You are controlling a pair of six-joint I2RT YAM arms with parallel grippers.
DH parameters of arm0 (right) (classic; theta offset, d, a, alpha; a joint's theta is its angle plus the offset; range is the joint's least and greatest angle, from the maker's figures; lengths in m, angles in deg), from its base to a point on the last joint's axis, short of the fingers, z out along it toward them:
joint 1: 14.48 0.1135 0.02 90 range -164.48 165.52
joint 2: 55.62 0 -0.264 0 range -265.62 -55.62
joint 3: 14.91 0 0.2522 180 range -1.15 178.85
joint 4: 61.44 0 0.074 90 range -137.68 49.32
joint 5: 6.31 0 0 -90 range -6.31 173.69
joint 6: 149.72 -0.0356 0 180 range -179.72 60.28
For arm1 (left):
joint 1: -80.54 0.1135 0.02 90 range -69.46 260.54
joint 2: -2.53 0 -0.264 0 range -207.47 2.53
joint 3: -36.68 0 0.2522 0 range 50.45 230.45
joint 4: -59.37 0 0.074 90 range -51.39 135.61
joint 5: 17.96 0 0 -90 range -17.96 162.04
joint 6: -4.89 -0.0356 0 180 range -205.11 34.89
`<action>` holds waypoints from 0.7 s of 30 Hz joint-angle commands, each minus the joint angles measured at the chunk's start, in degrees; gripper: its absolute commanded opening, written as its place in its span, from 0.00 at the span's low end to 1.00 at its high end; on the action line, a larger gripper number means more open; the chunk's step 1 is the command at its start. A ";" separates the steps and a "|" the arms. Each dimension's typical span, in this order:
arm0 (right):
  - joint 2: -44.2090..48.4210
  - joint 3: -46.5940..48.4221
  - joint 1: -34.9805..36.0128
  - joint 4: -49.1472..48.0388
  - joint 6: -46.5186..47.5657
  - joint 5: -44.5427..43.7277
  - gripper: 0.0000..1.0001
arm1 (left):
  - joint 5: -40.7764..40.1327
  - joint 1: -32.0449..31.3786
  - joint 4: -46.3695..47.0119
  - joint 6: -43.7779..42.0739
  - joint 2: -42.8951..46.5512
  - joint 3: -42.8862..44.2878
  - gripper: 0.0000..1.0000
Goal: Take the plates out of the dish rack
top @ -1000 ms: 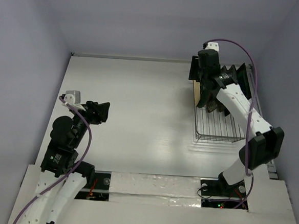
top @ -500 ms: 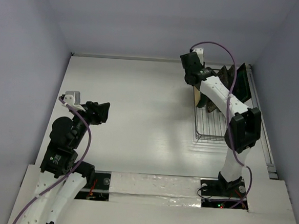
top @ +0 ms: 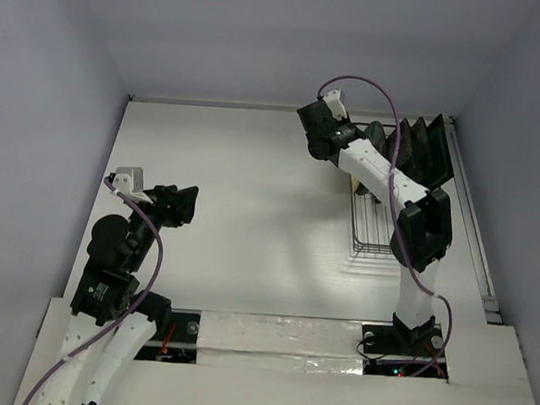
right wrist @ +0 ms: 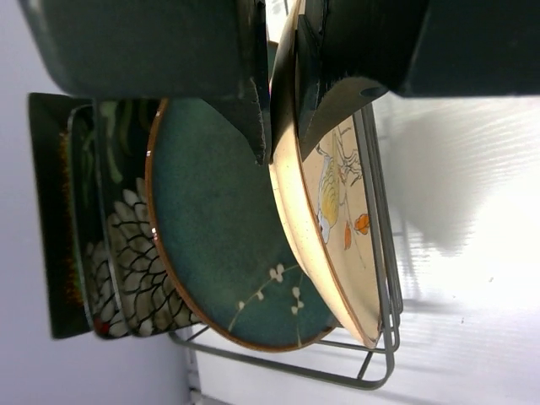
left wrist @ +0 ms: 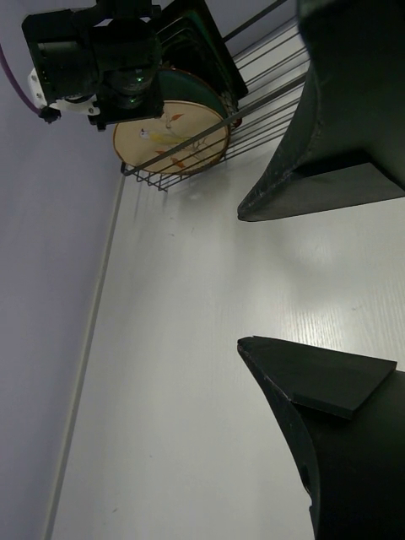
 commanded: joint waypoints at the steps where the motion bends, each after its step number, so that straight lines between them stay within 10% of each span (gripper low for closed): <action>1: 4.41 4.53 3.08 -9.74 5.18 -7.58 0.00 | -0.34 -0.61 1.71 -0.71 0.64 -0.07 0.54; 14: 21.02 4.17 10.81 -13.31 8.67 -12.09 0.00 | -0.34 -0.61 1.45 -0.45 0.29 0.02 0.54; 21: 38.67 -17.32 15.13 -12.64 -14.57 30.19 0.00 | -2.27 -0.61 1.27 -0.27 -0.06 0.02 0.53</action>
